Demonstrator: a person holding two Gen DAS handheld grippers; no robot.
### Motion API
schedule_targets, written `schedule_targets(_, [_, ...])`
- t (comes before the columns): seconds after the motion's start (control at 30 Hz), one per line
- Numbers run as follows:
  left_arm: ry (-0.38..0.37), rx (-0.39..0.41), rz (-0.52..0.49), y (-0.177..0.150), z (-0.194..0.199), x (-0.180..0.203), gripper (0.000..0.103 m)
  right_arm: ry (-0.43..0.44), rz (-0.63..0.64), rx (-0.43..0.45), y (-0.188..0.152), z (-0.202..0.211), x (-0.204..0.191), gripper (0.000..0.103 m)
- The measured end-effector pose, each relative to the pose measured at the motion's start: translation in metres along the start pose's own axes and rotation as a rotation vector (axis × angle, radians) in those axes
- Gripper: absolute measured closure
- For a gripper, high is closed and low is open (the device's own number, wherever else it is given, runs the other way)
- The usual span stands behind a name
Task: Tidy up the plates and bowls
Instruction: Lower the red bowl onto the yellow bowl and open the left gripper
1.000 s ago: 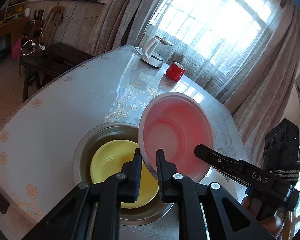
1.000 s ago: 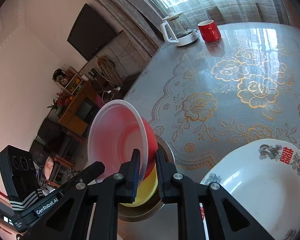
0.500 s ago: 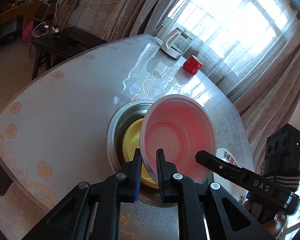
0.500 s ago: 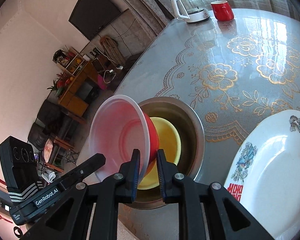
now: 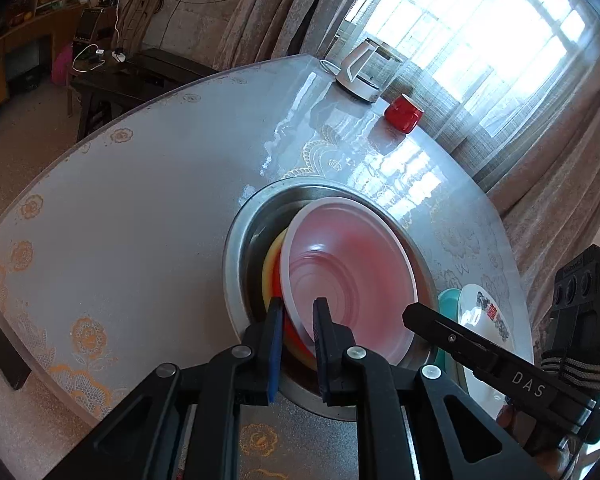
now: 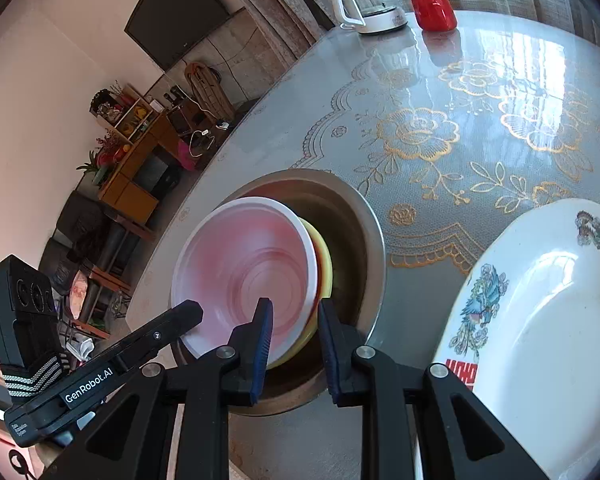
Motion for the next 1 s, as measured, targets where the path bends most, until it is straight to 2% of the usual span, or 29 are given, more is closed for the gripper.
schedule_targets(0.1, [0.004, 0.004, -0.003, 0.002, -0.002, 0.000, 0.090, -0.042, 0.034, 0.007, 0.003, -0.004, -0.001, 0.087])
schedule_targets(0.43, [0.066, 0.044, -0.042, 0.010, -0.009, 0.001, 0.090, -0.144, 0.086, 0.054, 0.010, -0.003, 0.001, 0.089])
schedule_targets(0.67, [0.137, 0.069, -0.094, 0.010, -0.018, 0.006, 0.087, -0.164, 0.101, 0.073, 0.014, -0.004, 0.003, 0.089])
schedule_targets(1.0, [0.186, 0.079, -0.126, 0.006, -0.020, 0.008, 0.087, -0.143, 0.110, 0.082, 0.012, -0.002, 0.001, 0.089])
Point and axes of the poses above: each gripper's, at about its wrist camera, not at the fingertips, and z roughly against the way its jaws point, x to its right, y to its top, the point moved 6 cm from there along -z, roughly the way its jaws point, and after that the axes turned 4 degrees about -x, right-handed, at the moved point
